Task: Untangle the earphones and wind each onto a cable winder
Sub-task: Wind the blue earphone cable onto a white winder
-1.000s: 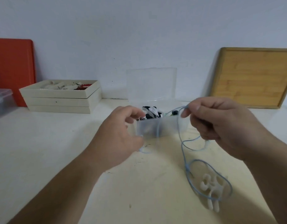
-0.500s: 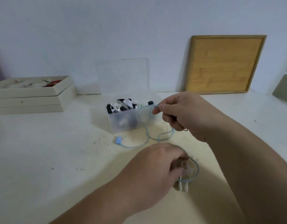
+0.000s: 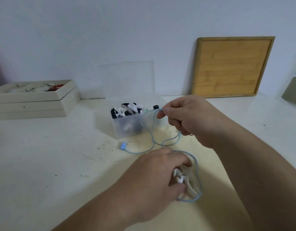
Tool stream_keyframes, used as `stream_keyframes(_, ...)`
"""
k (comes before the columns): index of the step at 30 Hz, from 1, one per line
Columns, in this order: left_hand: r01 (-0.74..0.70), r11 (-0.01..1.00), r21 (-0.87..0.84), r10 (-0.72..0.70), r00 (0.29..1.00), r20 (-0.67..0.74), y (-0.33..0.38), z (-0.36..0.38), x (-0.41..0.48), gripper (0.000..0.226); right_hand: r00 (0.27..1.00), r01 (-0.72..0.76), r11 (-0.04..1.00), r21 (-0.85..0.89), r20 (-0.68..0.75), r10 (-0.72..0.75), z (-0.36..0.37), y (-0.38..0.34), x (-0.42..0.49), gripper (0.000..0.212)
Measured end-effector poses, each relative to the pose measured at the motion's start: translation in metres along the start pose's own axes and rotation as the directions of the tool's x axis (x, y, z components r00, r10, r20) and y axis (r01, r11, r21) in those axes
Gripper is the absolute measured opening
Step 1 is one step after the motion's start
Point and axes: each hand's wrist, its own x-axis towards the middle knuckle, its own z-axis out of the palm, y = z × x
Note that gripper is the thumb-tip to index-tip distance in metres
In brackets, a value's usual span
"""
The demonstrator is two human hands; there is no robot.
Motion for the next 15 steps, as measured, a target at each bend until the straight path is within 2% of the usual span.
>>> stream_keyframes(3,0.015,0.997,-0.082,-0.027,0.988,-0.150,-0.003,-0.004,0.000,0.033,1.000,-0.002,1.000,0.018,-0.003,0.002,-0.001,0.000,0.001,0.026)
stream_keyframes(6,-0.041,0.994,-0.103,0.004,0.943,-0.334,-0.009,-0.022,-0.001,0.031,1.000,-0.003,1.000,0.025,-0.030,0.004,-0.004,0.001,0.002,0.025)
stream_keyframes(8,-0.084,0.984,-0.159,0.005,0.897,-0.443,-0.013,-0.035,-0.001,0.032,0.997,-0.007,1.000,-0.027,-0.078,0.005,-0.005,0.002,0.002,0.024)
stream_keyframes(11,-0.111,0.916,-0.386,-0.160,0.780,-0.604,-0.023,-0.052,0.000,0.030,0.994,0.013,0.979,-0.205,-0.104,-0.035,-0.006,-0.002,-0.002,0.022)
stream_keyframes(13,-0.078,0.901,-0.427,-0.258,0.696,-0.670,-0.030,-0.058,0.001,0.029,0.997,0.080,0.952,-0.297,0.031,-0.074,-0.004,-0.007,-0.009,0.021)
stream_keyframes(15,-0.029,0.881,-0.472,-0.341,0.653,-0.676,-0.035,-0.061,0.001,0.030,0.963,0.176,0.919,-0.353,0.253,-0.087,0.002,-0.013,-0.015,0.020)
